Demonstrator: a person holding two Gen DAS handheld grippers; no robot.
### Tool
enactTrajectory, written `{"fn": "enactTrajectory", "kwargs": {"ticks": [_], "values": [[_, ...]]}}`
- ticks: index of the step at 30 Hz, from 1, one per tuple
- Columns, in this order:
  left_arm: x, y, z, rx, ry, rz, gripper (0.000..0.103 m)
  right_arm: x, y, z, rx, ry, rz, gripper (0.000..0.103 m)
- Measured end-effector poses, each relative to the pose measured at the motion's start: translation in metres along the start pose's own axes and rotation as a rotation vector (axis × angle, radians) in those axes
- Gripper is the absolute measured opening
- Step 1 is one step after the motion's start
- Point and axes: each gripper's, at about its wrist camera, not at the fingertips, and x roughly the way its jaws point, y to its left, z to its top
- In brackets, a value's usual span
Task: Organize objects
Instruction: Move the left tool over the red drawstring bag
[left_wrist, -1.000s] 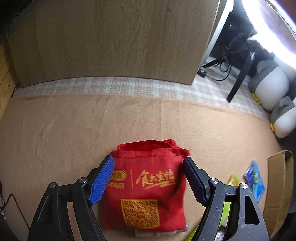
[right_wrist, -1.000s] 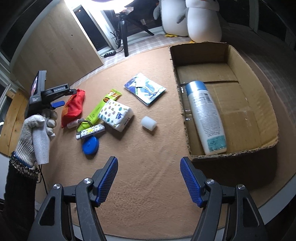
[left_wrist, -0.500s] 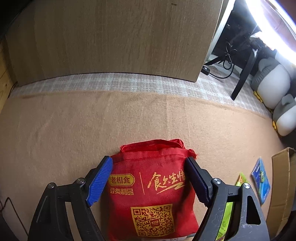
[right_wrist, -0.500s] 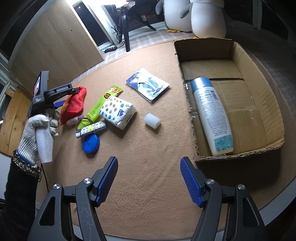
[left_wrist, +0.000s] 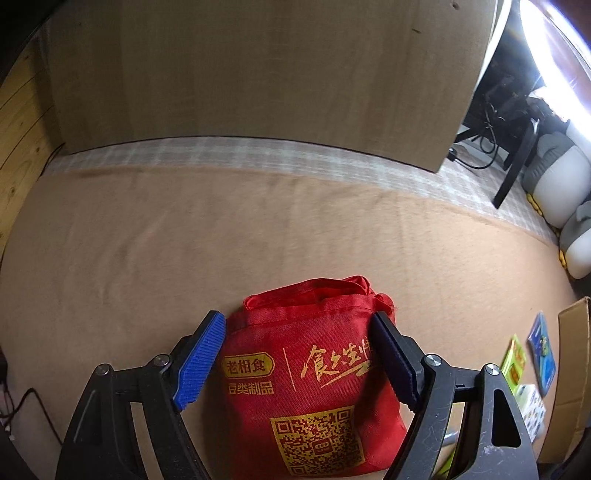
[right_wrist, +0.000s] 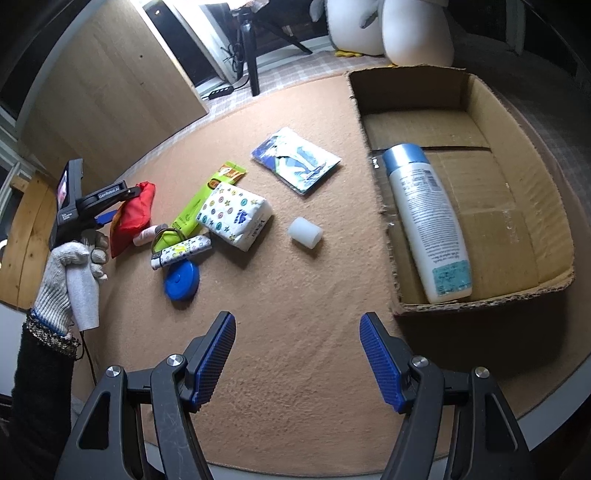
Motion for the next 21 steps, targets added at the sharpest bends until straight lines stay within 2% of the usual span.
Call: {"fn": "enactTrajectory", "kwargs": {"ticks": [6, 11, 15, 21], "values": [[-0.013, 0.032, -0.022, -0.046, 0.010, -0.011, 0.083, 0.006, 0.019, 0.004, -0.054, 0.008, 0.033, 0.066], [-0.031, 0.051, -0.054, -0.075, 0.010, -0.025, 0.083, 0.009, 0.039, 0.005, -0.100, 0.017, 0.060, 0.066], [-0.046, 0.053, -0.083, -0.087, 0.011, -0.034, 0.083, 0.012, 0.053, 0.005, -0.133, 0.024, 0.080, 0.066], [-0.068, 0.040, -0.132, -0.117, 0.036, -0.110, 0.083, 0.018, 0.067, 0.003, -0.172, 0.042, 0.107, 0.066]]}}
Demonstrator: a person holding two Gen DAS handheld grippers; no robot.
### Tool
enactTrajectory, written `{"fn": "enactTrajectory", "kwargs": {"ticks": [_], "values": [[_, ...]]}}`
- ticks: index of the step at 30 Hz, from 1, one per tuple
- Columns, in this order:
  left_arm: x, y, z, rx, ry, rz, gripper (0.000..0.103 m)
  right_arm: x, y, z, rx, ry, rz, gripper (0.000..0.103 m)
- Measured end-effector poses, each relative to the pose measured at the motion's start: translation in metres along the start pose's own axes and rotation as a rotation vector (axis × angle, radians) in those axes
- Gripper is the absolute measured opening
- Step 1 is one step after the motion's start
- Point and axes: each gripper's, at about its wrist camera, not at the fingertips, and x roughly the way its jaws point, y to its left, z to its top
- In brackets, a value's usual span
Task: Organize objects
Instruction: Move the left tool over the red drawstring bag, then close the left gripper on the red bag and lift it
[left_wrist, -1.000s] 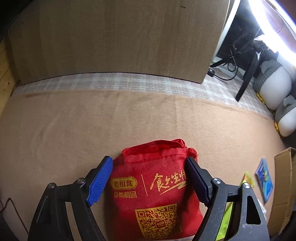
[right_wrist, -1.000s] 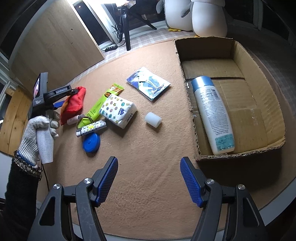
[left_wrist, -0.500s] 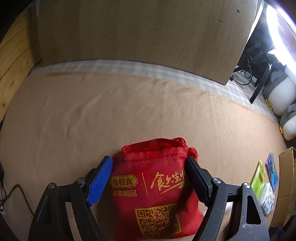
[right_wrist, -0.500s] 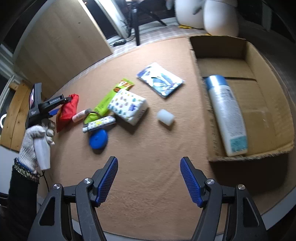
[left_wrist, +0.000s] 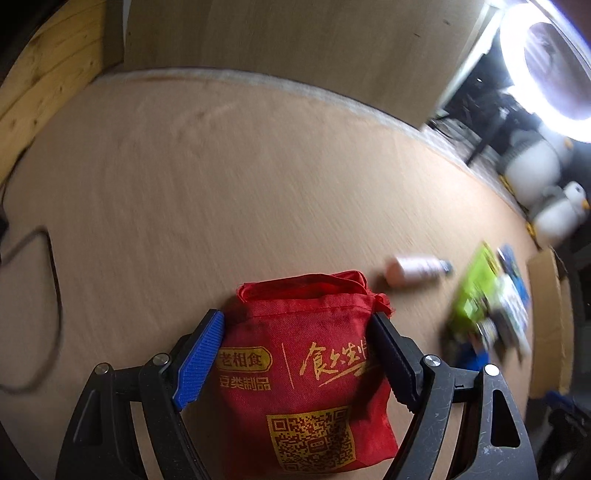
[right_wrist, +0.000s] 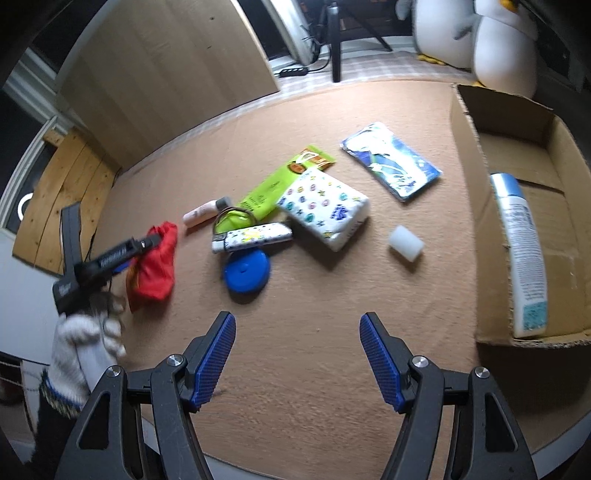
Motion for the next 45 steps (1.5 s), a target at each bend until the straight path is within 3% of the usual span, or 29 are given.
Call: {"fn": "enactTrajectory", "kwargs": {"ticks": [6, 9, 14, 21, 33, 45], "values": [[-0.025, -0.020, -0.033, 0.073, 0.037, -0.110, 0.083, 0.012, 0.020, 0.005, -0.051, 0.017, 0.032, 0.066], [-0.043, -0.028, -0.054, 0.108, 0.021, -0.125, 0.085, 0.020, 0.034, 0.011, -0.078, 0.029, 0.055, 0.066], [-0.059, -0.011, -0.057, 0.119, 0.037, -0.168, 0.087, 0.042, 0.060, 0.020, -0.108, 0.081, 0.123, 0.066], [-0.050, 0.002, -0.066, 0.096, 0.094, -0.242, 0.087, 0.083, 0.101, 0.023, -0.169, 0.178, 0.190, 0.066], [-0.029, 0.004, -0.071, 0.051, 0.143, -0.298, 0.085, 0.120, 0.129, 0.016, -0.184, 0.271, 0.220, 0.066], [-0.033, -0.002, -0.073, 0.040, 0.134, -0.299, 0.072, 0.121, 0.134, 0.011, -0.183, 0.270, 0.228, 0.059]]}}
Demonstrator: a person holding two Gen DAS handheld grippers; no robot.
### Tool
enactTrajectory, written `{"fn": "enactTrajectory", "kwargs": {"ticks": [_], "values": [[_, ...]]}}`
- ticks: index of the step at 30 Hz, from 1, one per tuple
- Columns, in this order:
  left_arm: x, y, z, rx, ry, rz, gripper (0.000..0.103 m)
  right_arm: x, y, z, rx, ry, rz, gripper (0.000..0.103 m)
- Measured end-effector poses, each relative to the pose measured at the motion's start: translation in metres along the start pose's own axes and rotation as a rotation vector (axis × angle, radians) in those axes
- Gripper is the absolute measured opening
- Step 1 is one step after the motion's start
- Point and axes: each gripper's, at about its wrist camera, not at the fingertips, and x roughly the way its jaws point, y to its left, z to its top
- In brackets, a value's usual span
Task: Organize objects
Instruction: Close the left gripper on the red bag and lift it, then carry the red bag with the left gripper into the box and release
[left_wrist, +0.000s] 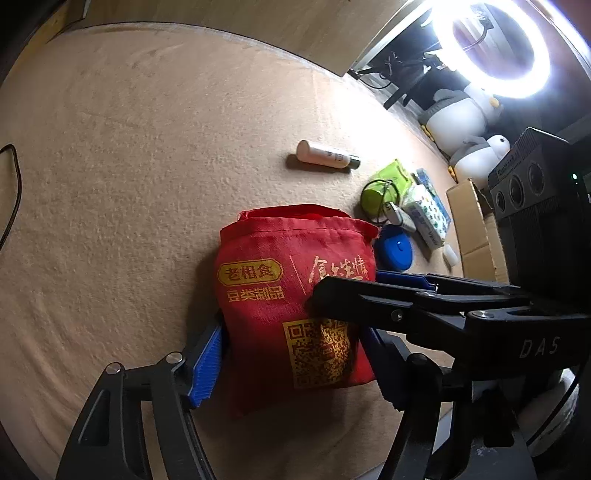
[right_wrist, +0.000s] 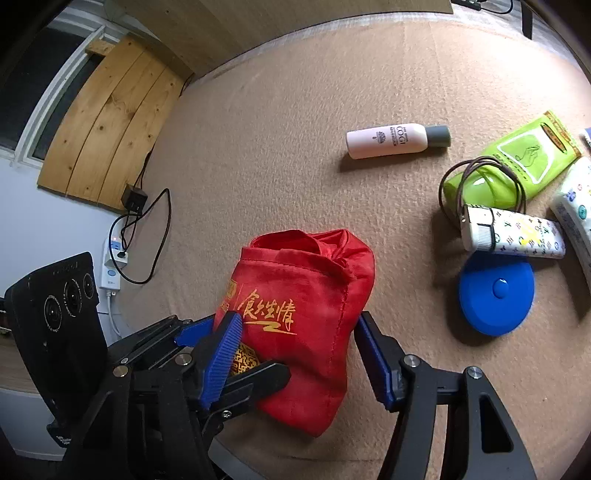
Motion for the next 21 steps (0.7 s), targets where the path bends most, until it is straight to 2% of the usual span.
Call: {"fn": "enactTrajectory", "kwargs": {"ticks": [5, 11, 21], "values": [[-0.005, -0.023, 0.004, 0.037, -0.018, -0.007, 0.072, -0.023, -0.004, -0.006, -0.004, -0.045, -0.013, 0.059], [-0.008, -0.069, 0.015, 0.115, -0.039, -0.037, 0.072, -0.065, -0.020, -0.011, 0.028, -0.124, -0.021, 0.059], [0.016, -0.174, 0.031, 0.264, -0.029, -0.125, 0.072, -0.155, -0.086, -0.031, 0.128, -0.276, -0.085, 0.059]]}}
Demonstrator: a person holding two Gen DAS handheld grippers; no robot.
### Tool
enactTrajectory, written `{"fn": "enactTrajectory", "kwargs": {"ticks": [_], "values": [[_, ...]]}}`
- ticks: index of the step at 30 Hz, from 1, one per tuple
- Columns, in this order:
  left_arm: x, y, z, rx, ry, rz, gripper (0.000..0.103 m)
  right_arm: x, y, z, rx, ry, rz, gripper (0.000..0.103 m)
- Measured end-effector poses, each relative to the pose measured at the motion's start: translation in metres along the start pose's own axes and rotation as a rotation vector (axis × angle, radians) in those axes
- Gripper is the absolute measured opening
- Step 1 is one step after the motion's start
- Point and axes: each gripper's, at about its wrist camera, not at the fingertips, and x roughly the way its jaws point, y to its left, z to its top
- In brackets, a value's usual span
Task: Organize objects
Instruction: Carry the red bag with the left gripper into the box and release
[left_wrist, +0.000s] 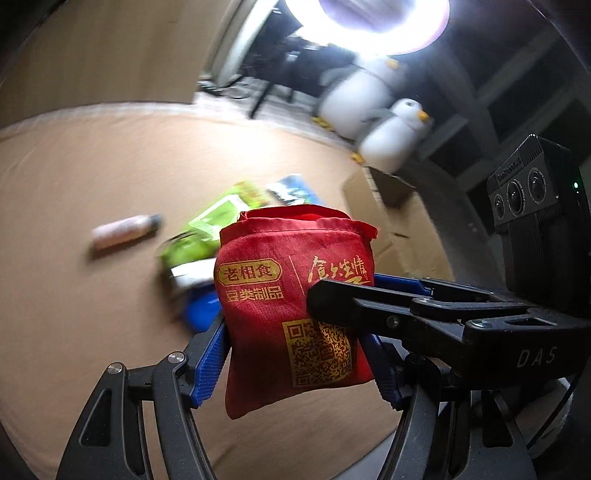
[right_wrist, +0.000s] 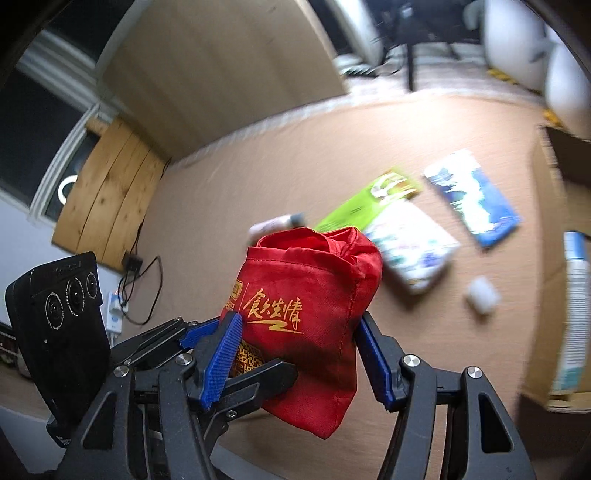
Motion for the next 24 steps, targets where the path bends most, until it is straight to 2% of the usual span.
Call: {"fn": "enactTrajectory", "kwargs": {"ticks": [13, 20, 24], "values": [[0.089, -0.130, 0.038, 0.147, 0.043, -0.086, 0.071, -0.081, -0.110, 0.008, 0.125, -0.133, -0.102, 0.059], [0.135, -0.181, 0.046, 0.187, 0.070, -0.107, 0.071, -0.105, -0.160, 0.005, 0.216, -0.179, -0.161, 0.059], [0.150, -0.196, 0.048, 0.197, 0.080, -0.111, 0.071, -0.113, -0.181, 0.002, 0.239, -0.192, -0.180, 0.059]]}}
